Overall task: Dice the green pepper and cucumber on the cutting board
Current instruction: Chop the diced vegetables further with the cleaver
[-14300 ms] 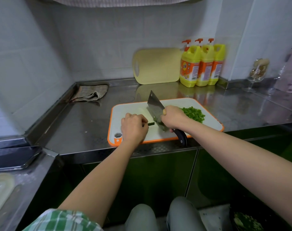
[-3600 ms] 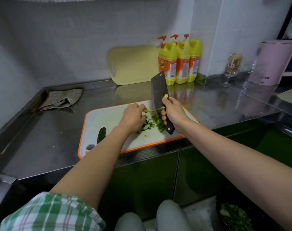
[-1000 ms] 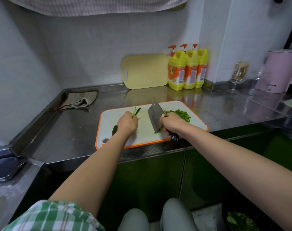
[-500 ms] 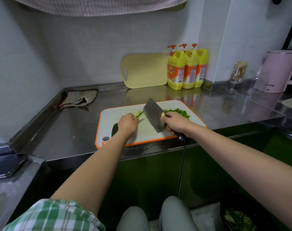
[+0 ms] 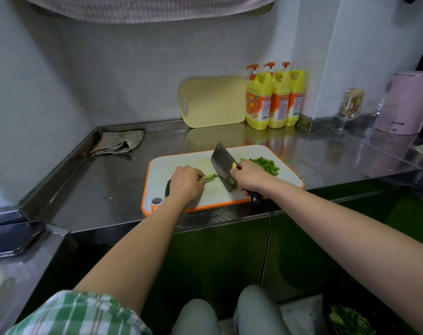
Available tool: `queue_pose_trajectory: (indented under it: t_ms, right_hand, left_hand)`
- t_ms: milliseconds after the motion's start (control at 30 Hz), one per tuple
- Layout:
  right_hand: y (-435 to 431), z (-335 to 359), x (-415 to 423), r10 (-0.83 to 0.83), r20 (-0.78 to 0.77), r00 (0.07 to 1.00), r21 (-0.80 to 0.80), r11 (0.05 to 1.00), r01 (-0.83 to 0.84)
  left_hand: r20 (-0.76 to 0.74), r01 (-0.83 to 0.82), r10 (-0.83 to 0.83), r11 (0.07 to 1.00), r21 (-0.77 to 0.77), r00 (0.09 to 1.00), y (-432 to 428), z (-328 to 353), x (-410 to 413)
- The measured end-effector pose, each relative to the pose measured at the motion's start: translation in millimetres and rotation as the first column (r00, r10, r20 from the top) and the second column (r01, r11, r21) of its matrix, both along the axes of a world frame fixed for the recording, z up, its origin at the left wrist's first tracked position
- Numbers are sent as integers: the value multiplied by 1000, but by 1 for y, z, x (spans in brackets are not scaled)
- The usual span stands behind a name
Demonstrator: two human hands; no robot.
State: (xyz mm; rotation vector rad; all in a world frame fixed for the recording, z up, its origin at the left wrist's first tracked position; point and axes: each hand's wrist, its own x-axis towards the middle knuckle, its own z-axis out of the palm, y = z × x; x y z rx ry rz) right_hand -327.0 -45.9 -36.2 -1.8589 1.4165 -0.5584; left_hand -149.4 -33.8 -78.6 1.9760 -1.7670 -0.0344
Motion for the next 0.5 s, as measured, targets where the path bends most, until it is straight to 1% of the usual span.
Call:
queue_pose_trajectory:
  t_ms: [67, 233, 333, 433, 500]
  right_hand:
    - [-1, 1, 5, 2, -97, 995, -23, 1000, -4]
    - [-2, 12, 13, 31, -268, 963, 6, 1000, -30]
    - [-3, 14, 14, 39, -297, 954, 4, 999, -39]
    - [-1, 16, 14, 33, -326, 945, -21, 999, -42]
    - [-1, 16, 15, 25, -342, 939, -36, 999, -39]
  left_hand:
    - [-1, -8, 8, 1000, -30, 1000, -1, -2, 4]
    - [-54, -8, 4, 997, -79, 999, -5, -1, 4]
    - [-48, -1, -2, 998, -66, 999, -5, 1, 0]
    - [3, -6, 6, 1000, -27, 1000, -3, -1, -1]
    - [3, -3, 3, 999, -32, 1000, -3, -2, -3]
